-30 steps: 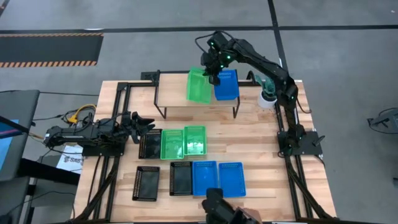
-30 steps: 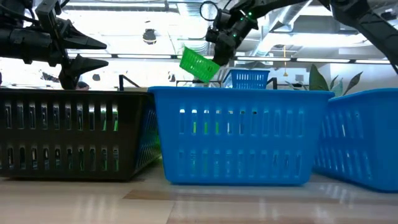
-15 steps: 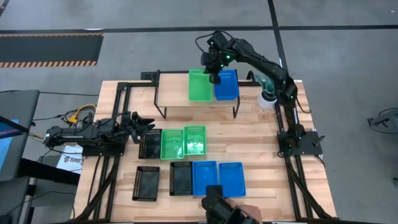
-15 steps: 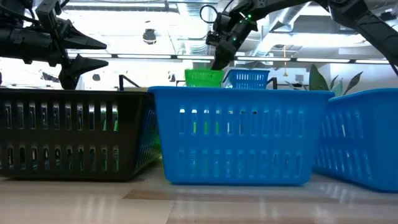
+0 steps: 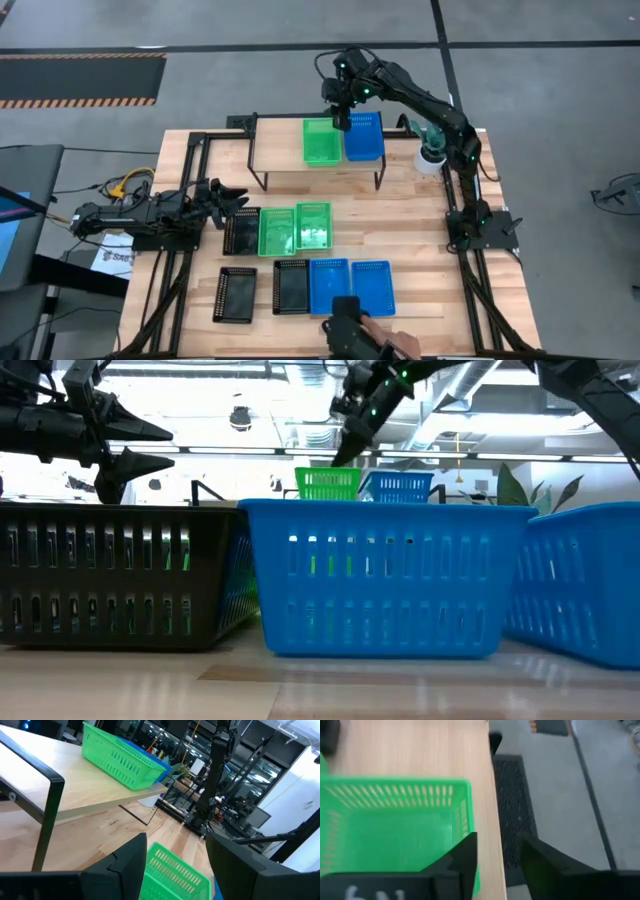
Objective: Stack baskets on shelf by color
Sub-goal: Put the bottom right black bin on the shelf
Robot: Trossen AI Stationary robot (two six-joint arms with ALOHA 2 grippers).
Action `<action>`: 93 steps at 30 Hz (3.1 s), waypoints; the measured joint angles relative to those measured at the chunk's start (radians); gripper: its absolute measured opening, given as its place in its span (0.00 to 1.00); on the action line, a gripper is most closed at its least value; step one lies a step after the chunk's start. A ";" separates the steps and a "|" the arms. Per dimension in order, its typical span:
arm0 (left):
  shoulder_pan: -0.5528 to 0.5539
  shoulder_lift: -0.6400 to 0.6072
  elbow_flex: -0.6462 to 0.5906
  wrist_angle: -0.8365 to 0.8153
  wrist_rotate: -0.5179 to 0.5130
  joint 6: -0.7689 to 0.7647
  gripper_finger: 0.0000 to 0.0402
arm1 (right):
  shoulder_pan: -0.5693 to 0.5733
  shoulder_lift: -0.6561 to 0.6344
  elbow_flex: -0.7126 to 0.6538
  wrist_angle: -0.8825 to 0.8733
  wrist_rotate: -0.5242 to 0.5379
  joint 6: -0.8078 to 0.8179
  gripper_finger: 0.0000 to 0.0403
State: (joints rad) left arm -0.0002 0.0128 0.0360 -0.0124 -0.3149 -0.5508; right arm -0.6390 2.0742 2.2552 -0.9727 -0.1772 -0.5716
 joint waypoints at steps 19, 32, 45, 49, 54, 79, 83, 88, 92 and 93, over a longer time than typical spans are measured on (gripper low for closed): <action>0.000 0.200 0.164 -0.276 -0.005 -0.038 0.48 | 0.380 -0.135 0.075 -0.478 -0.027 0.409 0.51; 0.000 0.223 0.181 -0.291 0.024 -0.093 0.48 | 0.852 0.109 0.074 -0.323 0.058 0.570 0.48; 0.000 0.223 0.181 -0.292 0.024 -0.106 0.48 | 1.028 0.322 0.074 -0.028 0.099 0.739 0.57; 0.000 0.222 0.181 -0.305 0.023 -0.105 0.48 | 1.038 0.352 0.074 0.062 0.100 0.764 0.58; 0.000 0.222 0.181 -0.319 0.023 -0.105 0.48 | 1.050 0.384 0.074 0.140 0.100 0.777 0.57; 0.000 0.222 0.181 -0.343 0.020 -0.109 0.48 | 1.068 0.460 0.073 0.111 0.259 0.831 0.47; 0.000 0.222 0.181 -0.342 0.019 -0.108 0.48 | 1.069 0.457 0.074 0.111 0.250 0.810 0.35; 0.000 0.222 0.181 -0.338 0.015 -0.107 0.48 | 1.068 0.467 0.073 0.087 0.241 0.810 0.17; 0.000 0.222 0.181 -0.337 0.015 -0.105 0.48 | 1.067 0.463 0.074 0.087 0.242 0.808 0.03; 0.000 0.222 0.181 -0.337 0.015 -0.105 0.48 | 1.067 0.461 0.074 0.088 0.242 0.809 0.04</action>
State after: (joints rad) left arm -0.0002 0.2352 0.2173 -0.3492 -0.2996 -0.6559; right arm 0.4277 2.5350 2.3293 -0.8851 0.0647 0.2372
